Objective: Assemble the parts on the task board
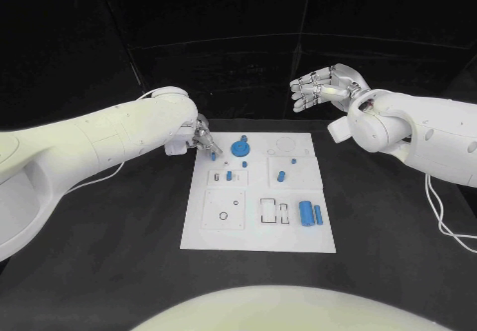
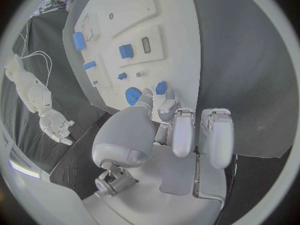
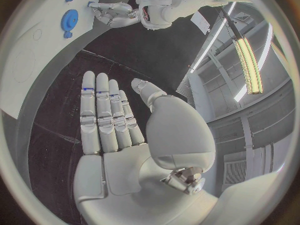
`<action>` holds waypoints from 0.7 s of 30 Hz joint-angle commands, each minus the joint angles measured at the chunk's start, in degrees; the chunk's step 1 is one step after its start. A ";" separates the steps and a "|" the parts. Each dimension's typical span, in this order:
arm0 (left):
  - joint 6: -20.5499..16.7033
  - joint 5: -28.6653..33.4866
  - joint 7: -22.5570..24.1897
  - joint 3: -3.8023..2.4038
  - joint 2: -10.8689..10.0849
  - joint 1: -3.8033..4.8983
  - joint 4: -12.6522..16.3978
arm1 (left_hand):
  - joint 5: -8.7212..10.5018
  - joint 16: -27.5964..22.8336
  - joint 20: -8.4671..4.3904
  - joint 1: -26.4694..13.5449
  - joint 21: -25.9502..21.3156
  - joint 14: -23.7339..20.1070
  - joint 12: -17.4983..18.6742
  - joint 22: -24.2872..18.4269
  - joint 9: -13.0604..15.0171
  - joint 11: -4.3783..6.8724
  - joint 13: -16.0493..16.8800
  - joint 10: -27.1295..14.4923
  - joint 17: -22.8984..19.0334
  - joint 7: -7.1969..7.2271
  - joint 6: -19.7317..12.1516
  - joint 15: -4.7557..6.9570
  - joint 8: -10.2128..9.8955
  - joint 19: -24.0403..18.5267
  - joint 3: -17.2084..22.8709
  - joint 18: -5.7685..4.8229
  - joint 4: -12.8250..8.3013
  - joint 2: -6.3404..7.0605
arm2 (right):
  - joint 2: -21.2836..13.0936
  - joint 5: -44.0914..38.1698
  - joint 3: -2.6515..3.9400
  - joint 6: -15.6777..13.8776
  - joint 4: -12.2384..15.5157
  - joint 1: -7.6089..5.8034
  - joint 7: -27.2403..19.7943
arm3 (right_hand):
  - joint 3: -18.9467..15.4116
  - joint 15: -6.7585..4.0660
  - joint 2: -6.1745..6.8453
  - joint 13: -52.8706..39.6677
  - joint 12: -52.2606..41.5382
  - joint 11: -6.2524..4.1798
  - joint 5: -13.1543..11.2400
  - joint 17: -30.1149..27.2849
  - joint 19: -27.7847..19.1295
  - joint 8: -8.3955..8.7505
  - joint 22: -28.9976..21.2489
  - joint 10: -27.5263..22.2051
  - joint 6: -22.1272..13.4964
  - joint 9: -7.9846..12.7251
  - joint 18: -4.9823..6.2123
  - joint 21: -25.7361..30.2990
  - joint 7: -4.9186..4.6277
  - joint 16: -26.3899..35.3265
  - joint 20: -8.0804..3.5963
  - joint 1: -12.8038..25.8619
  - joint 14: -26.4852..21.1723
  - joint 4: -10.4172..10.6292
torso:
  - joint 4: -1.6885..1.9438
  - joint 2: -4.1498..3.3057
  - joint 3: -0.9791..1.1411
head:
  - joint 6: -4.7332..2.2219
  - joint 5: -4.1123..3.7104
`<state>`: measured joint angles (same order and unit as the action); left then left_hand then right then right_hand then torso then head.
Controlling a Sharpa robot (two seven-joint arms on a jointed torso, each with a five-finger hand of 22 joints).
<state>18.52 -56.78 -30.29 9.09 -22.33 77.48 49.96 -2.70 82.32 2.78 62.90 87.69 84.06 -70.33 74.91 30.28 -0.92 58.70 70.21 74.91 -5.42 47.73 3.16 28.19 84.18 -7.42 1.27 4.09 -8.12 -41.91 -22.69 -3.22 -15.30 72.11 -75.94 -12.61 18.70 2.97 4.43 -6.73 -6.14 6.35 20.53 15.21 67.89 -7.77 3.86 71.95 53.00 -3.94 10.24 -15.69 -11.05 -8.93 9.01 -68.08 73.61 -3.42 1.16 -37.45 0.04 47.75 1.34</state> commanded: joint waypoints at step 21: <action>1.41 -0.56 0.21 -0.01 0.17 0.07 -0.11 | 0.03 0.36 0.24 1.99 0.08 4.27 0.09 11.67 -0.19 0.04 0.18 -0.04 8.70 0.11 1.31 -0.03 -0.08 4.29 0.14 -0.42 -1.26 -0.79 | 0.13 0.28 0.04 0.14 -0.03 -0.13 -0.52 | 0.21 0.19 -0.38 0.08 0.37 0.15 0.34 0.10 0.30 -0.13 -0.07 0.01 -0.39 -0.02 0.30 0.45 -0.06 0.32 0.06 -0.44 0.04 0.31 | 0.04 -0.02 -0.03 | 0.40 0.09</action>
<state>18.99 -56.81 -30.30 9.09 -22.19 77.48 49.88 -2.70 82.32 2.77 64.22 87.69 84.05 -70.33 74.91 30.17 -0.92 58.81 70.22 74.91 -5.32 48.64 3.16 28.20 84.18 -7.25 1.27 3.17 -8.99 -41.84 -22.69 -3.22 -15.30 72.06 -75.95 -12.59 18.87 2.96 4.19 -6.74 -6.14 6.35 20.53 15.25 67.89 -7.77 3.86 71.95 53.00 -3.94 10.23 -15.45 -11.05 -8.93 9.01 -68.32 73.60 -3.24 1.20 -37.44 0.01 48.13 1.38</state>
